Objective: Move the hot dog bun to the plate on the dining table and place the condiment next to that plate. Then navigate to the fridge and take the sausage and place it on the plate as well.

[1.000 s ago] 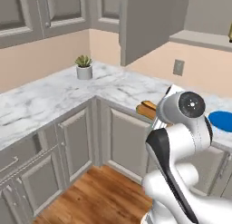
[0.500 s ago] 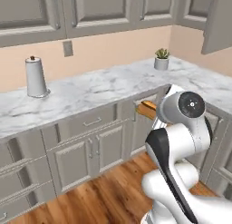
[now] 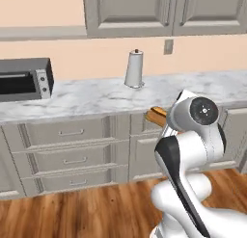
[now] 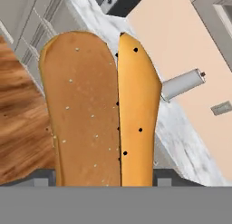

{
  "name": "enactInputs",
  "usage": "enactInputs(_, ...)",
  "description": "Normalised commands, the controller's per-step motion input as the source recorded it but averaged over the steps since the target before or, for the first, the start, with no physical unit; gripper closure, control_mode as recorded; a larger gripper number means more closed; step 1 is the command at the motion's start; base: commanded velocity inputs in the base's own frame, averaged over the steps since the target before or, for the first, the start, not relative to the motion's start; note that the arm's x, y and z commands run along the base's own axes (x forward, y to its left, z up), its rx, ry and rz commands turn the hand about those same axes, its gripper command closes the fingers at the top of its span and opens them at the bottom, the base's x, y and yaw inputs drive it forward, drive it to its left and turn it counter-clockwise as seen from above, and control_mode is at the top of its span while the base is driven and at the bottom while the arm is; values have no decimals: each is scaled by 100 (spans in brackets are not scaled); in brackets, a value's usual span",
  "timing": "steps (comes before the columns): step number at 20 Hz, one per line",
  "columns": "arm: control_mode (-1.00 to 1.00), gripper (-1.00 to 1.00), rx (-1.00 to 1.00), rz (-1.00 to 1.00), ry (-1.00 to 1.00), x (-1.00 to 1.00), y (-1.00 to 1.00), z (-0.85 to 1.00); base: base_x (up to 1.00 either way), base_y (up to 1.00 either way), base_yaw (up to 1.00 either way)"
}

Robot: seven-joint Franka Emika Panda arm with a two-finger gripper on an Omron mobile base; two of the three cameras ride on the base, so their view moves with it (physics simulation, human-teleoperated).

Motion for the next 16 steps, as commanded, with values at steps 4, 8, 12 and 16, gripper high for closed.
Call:
enactInputs(4,100,100,0,0,0,0,0,0,0,61,66)
enactInputs(8,100,100,0,0,0,0,0,0,0,57,66)
enactInputs(12,100,100,0,0,0,0,0,0,0,53,66)
enactInputs(16,100,100,0,0,0,0,0,0,0,49,67)
